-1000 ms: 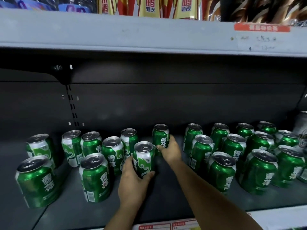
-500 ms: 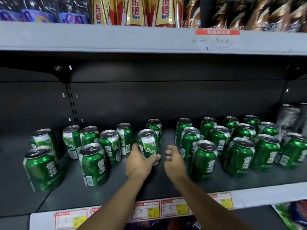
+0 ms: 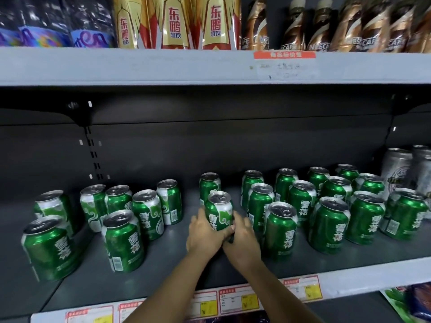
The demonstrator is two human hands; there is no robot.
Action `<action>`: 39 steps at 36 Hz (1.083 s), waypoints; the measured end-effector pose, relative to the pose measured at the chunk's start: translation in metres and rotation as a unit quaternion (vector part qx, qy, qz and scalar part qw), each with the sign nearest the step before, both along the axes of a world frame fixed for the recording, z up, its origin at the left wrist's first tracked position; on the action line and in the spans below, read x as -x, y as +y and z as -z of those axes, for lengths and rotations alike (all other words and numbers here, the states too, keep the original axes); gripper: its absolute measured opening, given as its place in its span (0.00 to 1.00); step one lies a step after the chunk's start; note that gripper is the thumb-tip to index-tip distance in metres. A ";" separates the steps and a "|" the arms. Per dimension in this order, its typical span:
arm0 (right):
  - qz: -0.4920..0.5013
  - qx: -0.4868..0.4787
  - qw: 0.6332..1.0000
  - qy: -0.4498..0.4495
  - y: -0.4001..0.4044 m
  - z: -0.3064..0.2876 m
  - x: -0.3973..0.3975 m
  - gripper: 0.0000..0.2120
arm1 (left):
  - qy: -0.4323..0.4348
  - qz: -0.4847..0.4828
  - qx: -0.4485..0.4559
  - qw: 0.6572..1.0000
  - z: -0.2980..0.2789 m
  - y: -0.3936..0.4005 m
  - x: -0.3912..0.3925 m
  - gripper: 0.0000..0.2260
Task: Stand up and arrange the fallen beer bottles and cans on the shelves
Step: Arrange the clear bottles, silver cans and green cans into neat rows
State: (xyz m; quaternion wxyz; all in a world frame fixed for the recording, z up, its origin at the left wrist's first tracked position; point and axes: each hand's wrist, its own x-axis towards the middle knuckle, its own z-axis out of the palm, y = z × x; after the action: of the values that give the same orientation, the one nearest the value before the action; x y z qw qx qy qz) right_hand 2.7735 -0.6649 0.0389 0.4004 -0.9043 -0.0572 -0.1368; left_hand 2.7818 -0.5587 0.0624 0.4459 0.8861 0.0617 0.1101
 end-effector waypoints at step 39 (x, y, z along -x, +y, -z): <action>-0.023 -0.012 1.000 0.010 0.001 -0.003 0.006 0.34 | -0.211 -0.098 -0.024 0.972 0.004 0.024 0.029 0.30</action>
State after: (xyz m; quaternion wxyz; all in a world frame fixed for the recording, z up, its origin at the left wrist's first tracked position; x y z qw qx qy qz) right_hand 2.7673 -0.6641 0.0420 0.4150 -0.8991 -0.0721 -0.1195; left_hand 2.7530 -0.5347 0.0584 0.4145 0.8429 0.0499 0.3395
